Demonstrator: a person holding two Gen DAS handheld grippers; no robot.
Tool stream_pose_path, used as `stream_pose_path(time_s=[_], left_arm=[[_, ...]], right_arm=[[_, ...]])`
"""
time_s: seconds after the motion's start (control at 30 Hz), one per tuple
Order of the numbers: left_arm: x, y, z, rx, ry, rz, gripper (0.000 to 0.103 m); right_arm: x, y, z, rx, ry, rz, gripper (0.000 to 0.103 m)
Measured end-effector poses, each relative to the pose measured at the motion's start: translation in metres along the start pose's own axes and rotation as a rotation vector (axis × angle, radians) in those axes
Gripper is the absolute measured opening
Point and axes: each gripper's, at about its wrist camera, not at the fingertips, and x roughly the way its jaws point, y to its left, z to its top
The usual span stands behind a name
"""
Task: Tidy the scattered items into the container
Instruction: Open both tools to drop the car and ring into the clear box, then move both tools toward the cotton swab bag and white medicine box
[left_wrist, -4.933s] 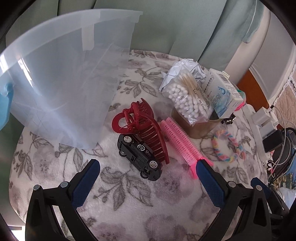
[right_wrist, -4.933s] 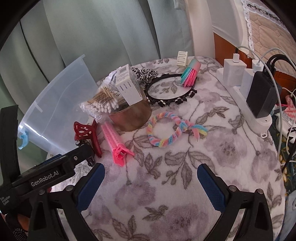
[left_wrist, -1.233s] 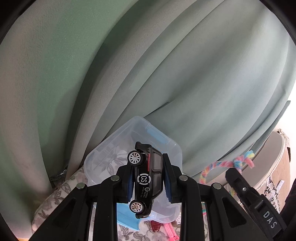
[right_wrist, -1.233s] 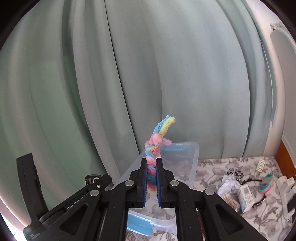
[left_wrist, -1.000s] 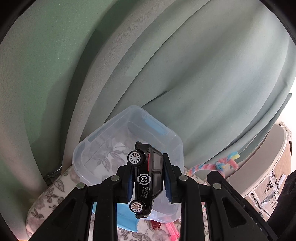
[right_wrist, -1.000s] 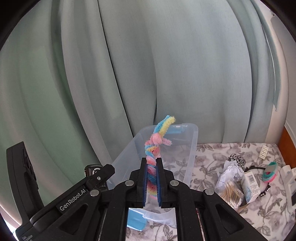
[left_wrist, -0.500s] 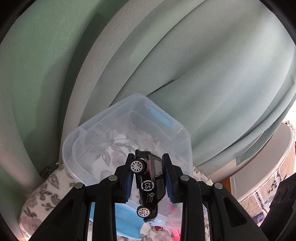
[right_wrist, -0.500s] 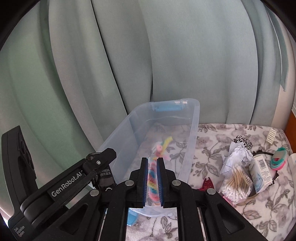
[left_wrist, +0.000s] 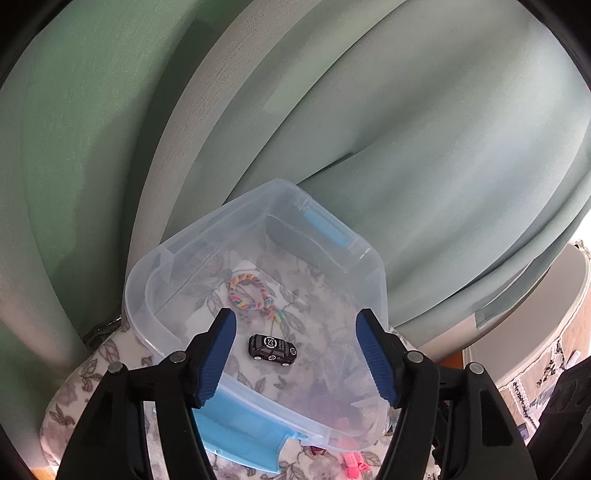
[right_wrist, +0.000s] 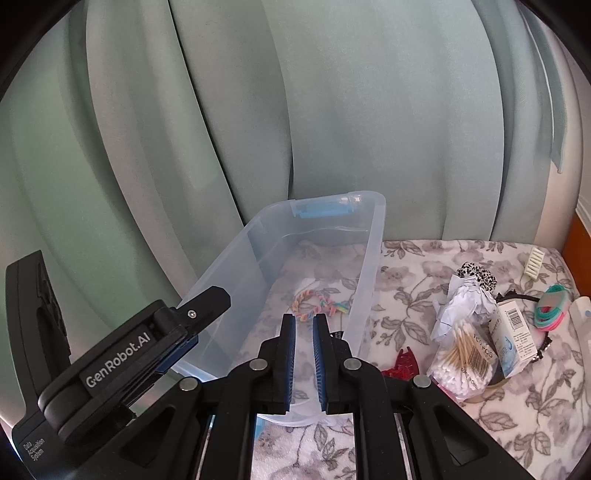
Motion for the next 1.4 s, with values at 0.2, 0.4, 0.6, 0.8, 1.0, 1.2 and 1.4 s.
stream_pose_path(time_s=[0.2,0.4,0.6,0.8,1.0,1.2,1.4], left_arm=[[-0.01,-0.013,-0.002,0.034,0.0,0.002,0.069],[-0.027,-0.035,-0.006,0.087,-0.01,-0.004,0.069],[-0.047,-0.063,-0.014,0.158,-0.018,-0.014,0.069],[-0.063,-0.093,-0.028,0.243,-0.02,-0.01,0.07],[-0.07,-0.125,-0.05,0.339,0.004,-0.03,0.07],[-0.059,-0.143,-0.075,0.408,0.065,-0.005,0.07],[-0.039,-0.157,-0.101,0.48,0.135,0.024,0.07]], right_arm=[[-0.018,-0.006,0.0,0.03,-0.025,-0.009,0.014],[-0.046,-0.017,-0.001,0.074,-0.07,-0.013,0.032],[-0.081,-0.034,-0.002,0.124,-0.132,-0.019,0.039],[-0.119,-0.057,-0.003,0.195,-0.206,-0.024,0.04],[-0.149,-0.078,-0.008,0.22,-0.258,-0.042,0.049],[-0.165,-0.108,-0.02,0.269,-0.278,-0.068,0.056],[-0.166,-0.146,-0.036,0.368,-0.262,-0.11,0.056]])
